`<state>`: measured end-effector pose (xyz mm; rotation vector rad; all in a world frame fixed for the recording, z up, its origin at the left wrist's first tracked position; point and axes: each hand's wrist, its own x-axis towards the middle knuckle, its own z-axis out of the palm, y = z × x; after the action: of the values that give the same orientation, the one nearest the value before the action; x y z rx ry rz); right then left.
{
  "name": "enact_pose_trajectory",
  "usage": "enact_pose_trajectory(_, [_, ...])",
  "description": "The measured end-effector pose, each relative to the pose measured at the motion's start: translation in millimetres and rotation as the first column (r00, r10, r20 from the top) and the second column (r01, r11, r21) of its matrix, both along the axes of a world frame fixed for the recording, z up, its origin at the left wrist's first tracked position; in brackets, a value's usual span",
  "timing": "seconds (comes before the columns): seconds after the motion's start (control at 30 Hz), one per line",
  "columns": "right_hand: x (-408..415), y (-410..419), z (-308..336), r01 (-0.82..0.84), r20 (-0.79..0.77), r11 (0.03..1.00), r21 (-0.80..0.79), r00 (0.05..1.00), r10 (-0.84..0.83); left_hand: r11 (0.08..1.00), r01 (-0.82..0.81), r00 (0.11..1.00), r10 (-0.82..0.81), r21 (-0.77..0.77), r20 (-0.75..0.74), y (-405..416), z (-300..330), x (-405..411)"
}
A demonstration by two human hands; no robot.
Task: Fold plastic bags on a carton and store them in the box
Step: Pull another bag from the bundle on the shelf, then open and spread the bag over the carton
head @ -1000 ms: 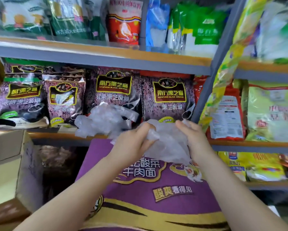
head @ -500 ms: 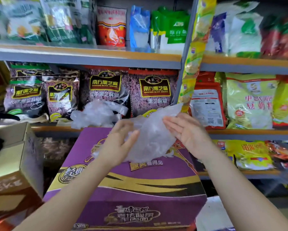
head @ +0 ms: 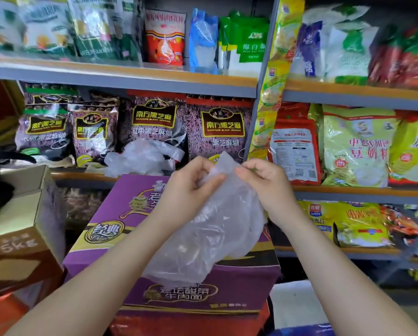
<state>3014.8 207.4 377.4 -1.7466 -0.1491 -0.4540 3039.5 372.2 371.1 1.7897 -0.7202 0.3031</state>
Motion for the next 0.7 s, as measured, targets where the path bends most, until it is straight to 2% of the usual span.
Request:
enact_pose_trajectory(0.1, [-5, -13, 4, -0.105, -0.176, 0.99, -0.096, 0.981, 0.086, 0.999, -0.05, 0.997, 0.049, -0.019, -0.058, 0, 4, -5])
enact_pose_trajectory(0.17, [-8, -18, 3, -0.216, -0.292, 0.972, -0.095, 0.939, 0.181, 0.99, -0.104, 0.988, 0.092, -0.095, -0.123, 2, 8, -6])
enact_pose_trajectory(0.23, [-9, -19, 2, -0.367, -0.334, 0.929, -0.053, 0.883, 0.33, 0.967, -0.135, 0.972, 0.087, -0.216, -0.22, 8, 9, -4])
enact_pose_trajectory(0.3, [-10, -16, -1, -0.46, -0.328, 0.887, -0.034, 0.844, 0.425, 0.965, -0.092, 0.953, 0.015, -0.244, -0.303, 17, 9, -2])
enact_pose_trajectory(0.4, [-5, -3, -9, -0.373, -0.288, 0.927, -0.037, 0.892, 0.348, 0.948, 0.073, 0.881, -0.207, -0.309, -0.426, 31, 8, 1])
enact_pose_trajectory(0.47, [2, 8, -10, -0.234, -0.252, 0.972, 0.036, 0.939, 0.235, 0.913, 0.083, 0.831, -0.285, -0.4, -0.478, 42, 9, 4])
enact_pose_trajectory(0.53, [7, 18, -2, -0.165, -0.248, 0.985, 0.04, 0.954, 0.17, 0.916, 0.055, 0.833, -0.261, -0.397, -0.488, 53, 7, 10])
enact_pose_trajectory(0.6, [9, 26, 8, -0.166, -0.312, 0.98, -0.108, 0.942, 0.125, 0.941, 0.025, 0.847, -0.199, -0.338, -0.492, 67, 4, 15])
enact_pose_trajectory(0.67, [10, 27, 15, -0.196, -0.485, 0.968, -0.155, 0.869, 0.098, 0.953, -0.021, 0.845, -0.144, -0.302, -0.514, 83, 2, 22])
enact_pose_trajectory(0.7, [10, 28, 17, -0.229, -0.561, 0.967, -0.113, 0.818, 0.128, 0.965, -0.057, 0.86, -0.082, -0.254, -0.503, 92, -2, 26])
